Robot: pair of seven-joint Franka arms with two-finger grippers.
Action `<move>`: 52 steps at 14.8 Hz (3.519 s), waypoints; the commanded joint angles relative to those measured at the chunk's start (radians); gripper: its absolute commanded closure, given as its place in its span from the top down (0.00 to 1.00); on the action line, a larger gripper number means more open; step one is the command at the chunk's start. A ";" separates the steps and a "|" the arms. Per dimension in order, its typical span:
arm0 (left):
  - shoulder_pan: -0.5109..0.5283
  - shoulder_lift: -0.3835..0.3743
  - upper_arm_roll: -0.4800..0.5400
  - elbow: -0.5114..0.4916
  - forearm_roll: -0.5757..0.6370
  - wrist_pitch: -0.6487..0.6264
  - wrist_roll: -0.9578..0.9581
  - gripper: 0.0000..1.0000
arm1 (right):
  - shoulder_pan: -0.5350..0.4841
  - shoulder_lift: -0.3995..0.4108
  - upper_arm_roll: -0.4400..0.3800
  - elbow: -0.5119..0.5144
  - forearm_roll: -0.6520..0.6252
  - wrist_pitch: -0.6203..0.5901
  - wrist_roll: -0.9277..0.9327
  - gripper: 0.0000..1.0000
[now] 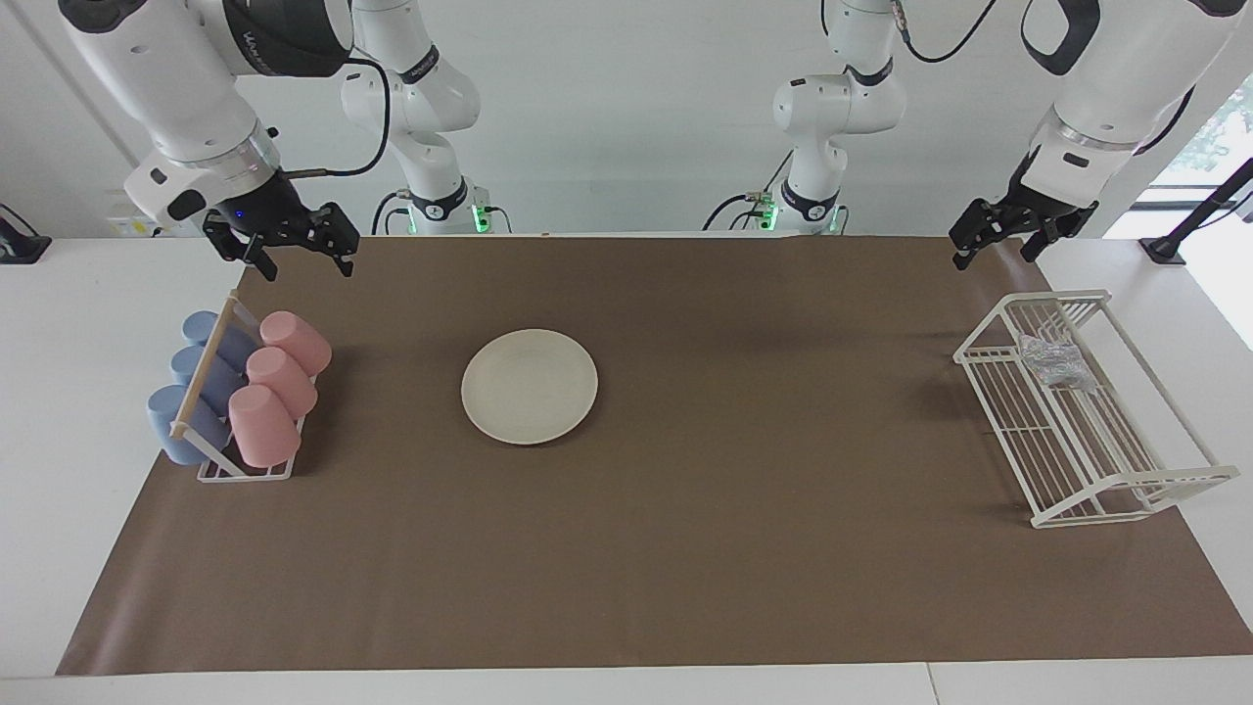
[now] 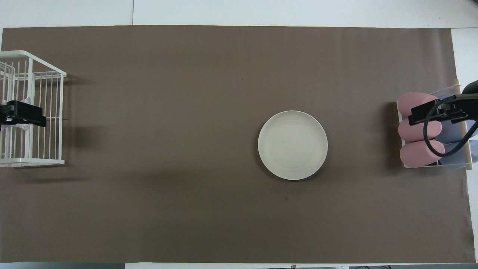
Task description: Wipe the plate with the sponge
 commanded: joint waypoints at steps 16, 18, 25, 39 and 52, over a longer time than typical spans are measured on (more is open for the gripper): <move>-0.040 0.012 -0.005 -0.197 0.430 0.212 -0.147 1.00 | 0.002 0.003 0.006 0.018 -0.016 -0.003 -0.028 1.00; -0.080 0.090 -0.005 -0.202 0.570 0.227 -0.312 1.00 | 0.002 0.003 0.006 0.018 -0.016 -0.002 -0.028 1.00; -0.089 0.235 -0.004 -0.223 0.845 0.310 -0.458 1.00 | 0.002 0.003 0.006 0.017 -0.015 -0.002 -0.023 1.00; -0.048 0.227 -0.004 -0.260 0.868 0.362 -0.477 0.00 | 0.001 0.000 0.006 0.009 -0.013 -0.002 -0.017 1.00; -0.065 0.238 -0.008 0.033 0.622 0.126 -0.409 0.00 | 0.001 0.000 0.005 0.006 -0.013 0.000 -0.016 1.00</move>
